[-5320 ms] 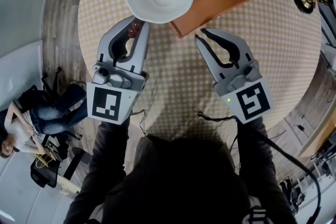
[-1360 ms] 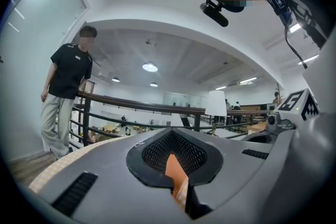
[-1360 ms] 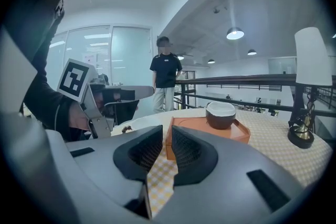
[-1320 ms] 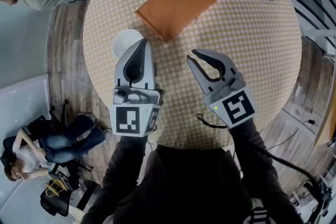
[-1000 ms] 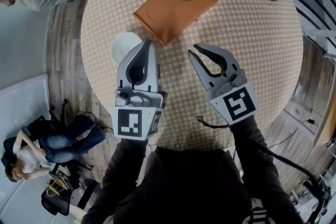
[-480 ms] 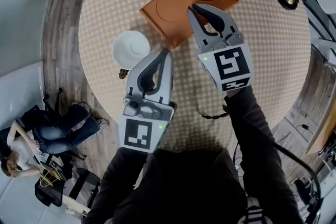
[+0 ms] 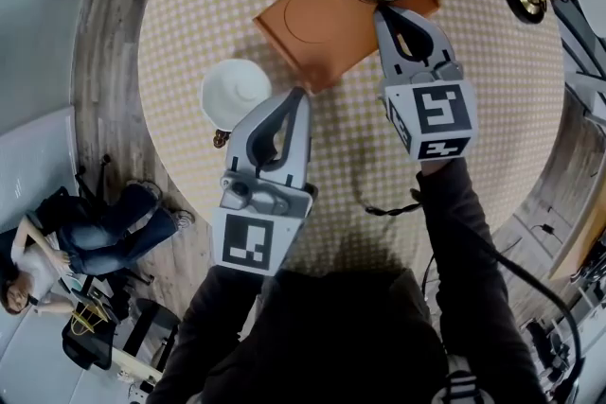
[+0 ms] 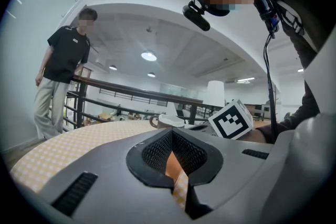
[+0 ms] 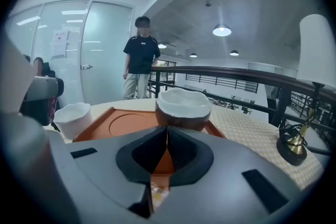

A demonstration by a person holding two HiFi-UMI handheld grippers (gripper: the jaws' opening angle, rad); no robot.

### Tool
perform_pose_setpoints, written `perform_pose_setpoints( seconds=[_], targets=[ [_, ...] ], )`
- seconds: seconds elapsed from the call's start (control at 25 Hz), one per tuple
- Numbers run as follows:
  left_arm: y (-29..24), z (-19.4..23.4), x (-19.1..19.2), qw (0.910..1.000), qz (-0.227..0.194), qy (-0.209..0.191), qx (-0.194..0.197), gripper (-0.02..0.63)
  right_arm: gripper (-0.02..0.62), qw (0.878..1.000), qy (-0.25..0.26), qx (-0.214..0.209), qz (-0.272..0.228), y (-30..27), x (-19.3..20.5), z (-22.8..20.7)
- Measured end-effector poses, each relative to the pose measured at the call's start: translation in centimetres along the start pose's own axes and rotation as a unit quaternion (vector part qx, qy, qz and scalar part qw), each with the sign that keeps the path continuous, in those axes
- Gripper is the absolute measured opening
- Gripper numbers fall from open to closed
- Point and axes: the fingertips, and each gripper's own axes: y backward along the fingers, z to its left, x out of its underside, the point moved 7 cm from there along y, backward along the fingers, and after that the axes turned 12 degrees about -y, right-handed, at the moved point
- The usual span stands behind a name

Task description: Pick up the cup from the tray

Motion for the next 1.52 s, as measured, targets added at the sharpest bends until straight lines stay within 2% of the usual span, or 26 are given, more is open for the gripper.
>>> perform_pose_setpoints(
  seconds=[0.24,0.52,0.68,0.84,1.2,1.52],
  targets=[
    [-0.2,-0.2,0.1,1.0,0.002,-0.001,0.007,0.006,0.011,1.0,0.005,0.001,0.002,0.3,0.0,-0.6],
    [-0.3,-0.1,0.1,0.9999,0.004,-0.002,0.01,0.006,0.011,0.998,0.015,0.057,-0.005,0.7,-0.9,-4.9],
    [-0.3,-0.2,0.4,0.9999,0.007,-0.004,0.01,0.006,0.011,0.997,0.024,0.07,-0.015,-0.9,-1.6,-7.0],
    [-0.1,0.0,0.4,0.9999,0.009,-0.007,0.01,0.006,0.011,0.997,0.043,0.063,-0.019,-1.3,-2.1,-6.9],
    [-0.1,0.1,0.6,0.9998,0.01,-0.012,0.01,0.006,0.008,0.996,0.077,0.036,0.004,-0.2,-0.4,-3.8],
    [0.1,-0.1,0.5,0.9997,0.009,-0.014,0.017,0.006,0.008,0.995,0.096,0.012,-0.01,0.4,-1.2,-1.8]
  ],
)
